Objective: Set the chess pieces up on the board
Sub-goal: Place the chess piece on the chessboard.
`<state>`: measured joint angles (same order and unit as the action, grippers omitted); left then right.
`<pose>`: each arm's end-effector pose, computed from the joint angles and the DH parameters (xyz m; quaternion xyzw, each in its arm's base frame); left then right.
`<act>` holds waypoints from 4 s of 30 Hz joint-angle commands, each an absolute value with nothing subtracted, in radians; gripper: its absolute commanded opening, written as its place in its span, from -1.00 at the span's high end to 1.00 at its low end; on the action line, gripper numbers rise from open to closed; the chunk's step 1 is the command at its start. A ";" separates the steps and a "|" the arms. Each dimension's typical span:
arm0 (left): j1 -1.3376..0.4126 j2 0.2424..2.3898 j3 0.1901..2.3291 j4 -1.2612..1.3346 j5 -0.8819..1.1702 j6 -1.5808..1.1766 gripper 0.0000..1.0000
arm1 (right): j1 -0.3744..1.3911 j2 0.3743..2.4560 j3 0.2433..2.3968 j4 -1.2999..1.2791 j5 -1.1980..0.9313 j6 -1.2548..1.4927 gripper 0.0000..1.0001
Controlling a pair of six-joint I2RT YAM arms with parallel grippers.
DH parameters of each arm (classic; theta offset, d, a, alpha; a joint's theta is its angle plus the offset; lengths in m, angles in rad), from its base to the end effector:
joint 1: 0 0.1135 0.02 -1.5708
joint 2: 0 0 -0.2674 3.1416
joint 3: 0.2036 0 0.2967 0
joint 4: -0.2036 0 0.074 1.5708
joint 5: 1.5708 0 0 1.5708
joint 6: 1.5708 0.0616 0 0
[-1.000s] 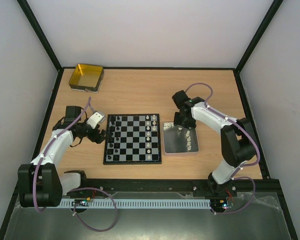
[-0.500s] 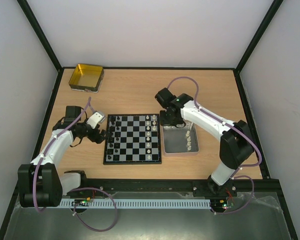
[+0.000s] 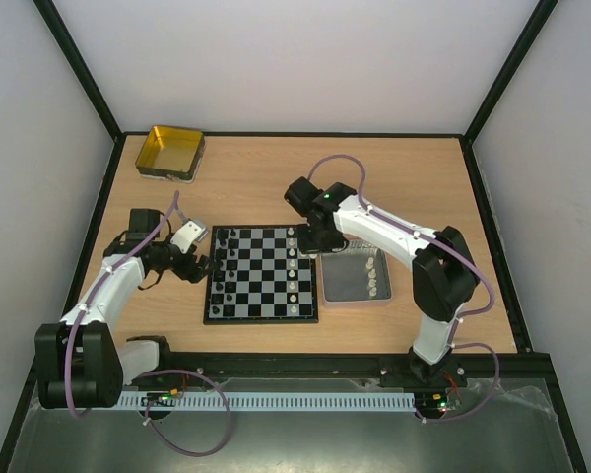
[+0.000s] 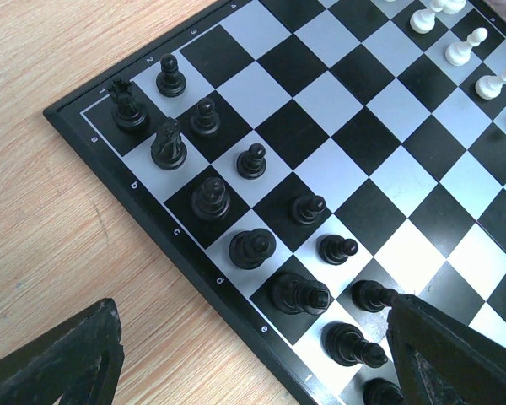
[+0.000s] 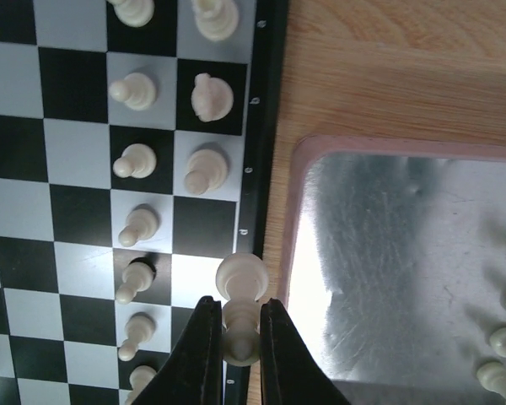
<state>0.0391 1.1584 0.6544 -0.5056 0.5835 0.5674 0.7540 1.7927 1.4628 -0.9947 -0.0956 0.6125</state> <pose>0.2641 -0.0236 0.1645 0.3172 0.8676 -0.1846 0.3357 0.2921 0.2823 0.2057 -0.0759 0.9884 0.1142 0.0652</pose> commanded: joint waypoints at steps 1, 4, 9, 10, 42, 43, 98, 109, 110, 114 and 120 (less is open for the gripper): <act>0.035 1.141 0.652 -0.492 0.602 0.565 -0.71 | 0.788 1.826 1.496 -1.016 -0.111 0.630 0.95; 0.035 1.140 0.650 -0.493 0.601 0.564 -0.71 | 0.808 1.847 1.497 -1.001 -0.118 0.632 0.95; 0.035 1.140 0.649 -0.492 0.601 0.564 -0.71 | 0.834 1.884 1.506 -0.988 -0.114 0.653 0.95; 0.035 1.140 0.649 -0.492 0.601 0.564 -0.71 | 0.834 1.889 1.508 -0.985 -0.111 0.655 0.95; 0.035 1.137 0.643 -0.494 0.597 0.564 -0.71 | 0.823 1.942 1.502 -0.953 -0.051 0.640 0.95; 0.036 1.137 0.643 -0.494 0.597 0.563 -0.71 | 0.820 1.943 1.497 -0.952 -0.049 0.640 0.95; 0.035 1.140 0.642 -0.492 0.597 0.565 -0.71 | 0.805 1.955 1.479 -0.921 -0.083 0.640 0.78; 0.036 1.137 0.640 -0.492 0.597 0.564 -0.71 | 0.806 1.955 1.505 -0.935 -0.074 0.641 0.63; 0.035 1.137 0.641 -0.492 0.596 0.564 -0.71 | 0.806 1.953 1.508 -0.936 -0.074 0.640 0.59; 0.035 1.138 0.641 -0.493 0.597 0.565 -0.71 | 0.805 1.945 1.514 -0.944 -0.069 0.640 0.48; 0.035 1.143 0.641 -0.492 0.598 0.564 -0.71 | 0.787 1.900 1.524 -0.972 -0.044 0.640 0.43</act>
